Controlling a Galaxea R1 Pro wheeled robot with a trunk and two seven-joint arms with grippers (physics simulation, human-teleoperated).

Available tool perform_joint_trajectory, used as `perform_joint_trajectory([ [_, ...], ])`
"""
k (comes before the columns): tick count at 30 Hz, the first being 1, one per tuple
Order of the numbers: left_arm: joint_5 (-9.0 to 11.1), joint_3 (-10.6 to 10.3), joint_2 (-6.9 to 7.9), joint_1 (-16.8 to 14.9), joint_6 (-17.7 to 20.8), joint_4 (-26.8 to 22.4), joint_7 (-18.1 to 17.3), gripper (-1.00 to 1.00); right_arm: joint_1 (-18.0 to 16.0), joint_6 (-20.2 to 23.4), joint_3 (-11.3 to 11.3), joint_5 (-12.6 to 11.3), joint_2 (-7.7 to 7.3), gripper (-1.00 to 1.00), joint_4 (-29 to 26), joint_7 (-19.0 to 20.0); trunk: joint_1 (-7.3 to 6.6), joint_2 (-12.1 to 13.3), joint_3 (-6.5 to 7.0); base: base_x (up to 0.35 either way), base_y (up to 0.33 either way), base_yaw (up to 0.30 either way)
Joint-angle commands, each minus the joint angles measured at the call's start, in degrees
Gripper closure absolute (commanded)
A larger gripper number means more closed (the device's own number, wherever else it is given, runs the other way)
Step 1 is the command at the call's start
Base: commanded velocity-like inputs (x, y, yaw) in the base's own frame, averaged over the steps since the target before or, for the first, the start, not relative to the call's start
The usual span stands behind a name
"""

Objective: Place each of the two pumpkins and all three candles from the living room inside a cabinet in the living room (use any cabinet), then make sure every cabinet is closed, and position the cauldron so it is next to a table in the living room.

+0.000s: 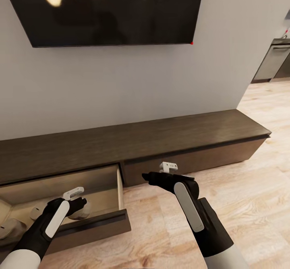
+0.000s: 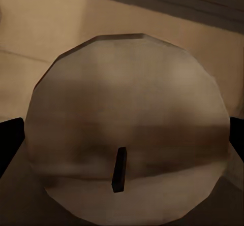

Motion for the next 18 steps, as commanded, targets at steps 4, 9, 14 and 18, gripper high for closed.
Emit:
perform_joint_trajectory([
  [4,0.61,0.01,0.01,-0.02,-0.74,-0.08,0.45,1.0,-0.03,0.12,0.03,-0.61,-0.02,-1.0,-0.05,-0.61,0.65,-1.24,-0.59,0.0,0.0,0.0],
  [9,0.65,0.01,0.01,-0.02,-0.94,-0.08,0.45,1.0,-0.03,0.12,0.03,-0.61,0.0,-1.0,-0.05,-0.6,0.65,-1.24,-0.59,0.0,0.0,0.0],
  [14,0.64,-0.01,0.01,-0.02,-0.96,-0.15,0.41,1.0,-0.03,0.12,0.03,-0.61,0.04,-1.0,-0.05,-0.6,0.65,-1.24,-0.59,0.0,0.0,0.0],
  [18,0.66,-0.06,0.01,-0.02,-0.97,-0.17,0.39,1.0,-0.03,0.12,0.03,-0.61,0.08,-1.0,-0.05,-0.63,0.65,-1.24,-0.59,0.004,0.0,0.0],
])
